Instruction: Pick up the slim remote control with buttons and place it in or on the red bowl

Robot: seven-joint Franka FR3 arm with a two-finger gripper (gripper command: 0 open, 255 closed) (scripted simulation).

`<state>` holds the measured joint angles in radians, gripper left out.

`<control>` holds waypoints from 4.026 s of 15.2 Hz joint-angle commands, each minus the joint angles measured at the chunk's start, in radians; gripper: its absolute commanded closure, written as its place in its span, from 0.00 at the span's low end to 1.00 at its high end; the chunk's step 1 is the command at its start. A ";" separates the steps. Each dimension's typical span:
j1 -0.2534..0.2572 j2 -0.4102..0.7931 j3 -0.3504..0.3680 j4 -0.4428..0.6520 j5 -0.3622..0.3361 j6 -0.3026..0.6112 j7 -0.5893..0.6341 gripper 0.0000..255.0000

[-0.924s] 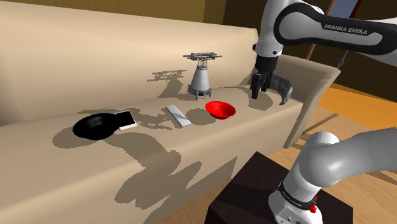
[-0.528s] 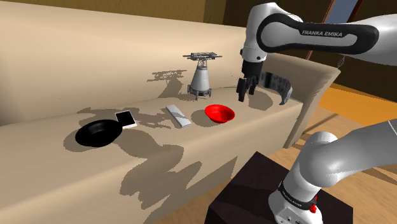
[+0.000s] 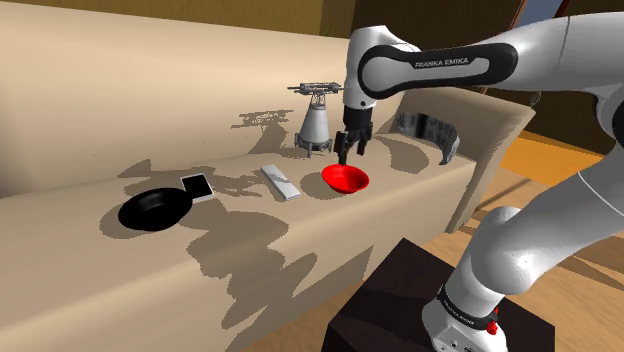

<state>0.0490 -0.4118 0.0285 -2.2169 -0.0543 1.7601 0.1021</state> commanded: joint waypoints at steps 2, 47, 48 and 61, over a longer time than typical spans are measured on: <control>0.004 0.095 0.013 0.033 0.005 0.070 0.028 0.00; 0.045 0.764 0.053 0.512 -0.032 0.306 0.177 1.00; 0.045 0.759 0.053 0.519 -0.031 0.295 0.176 1.00; 0.046 0.718 0.056 0.637 -0.023 0.137 0.165 1.00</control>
<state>0.0944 0.3078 0.0839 -1.5922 -0.0776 1.9100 0.2677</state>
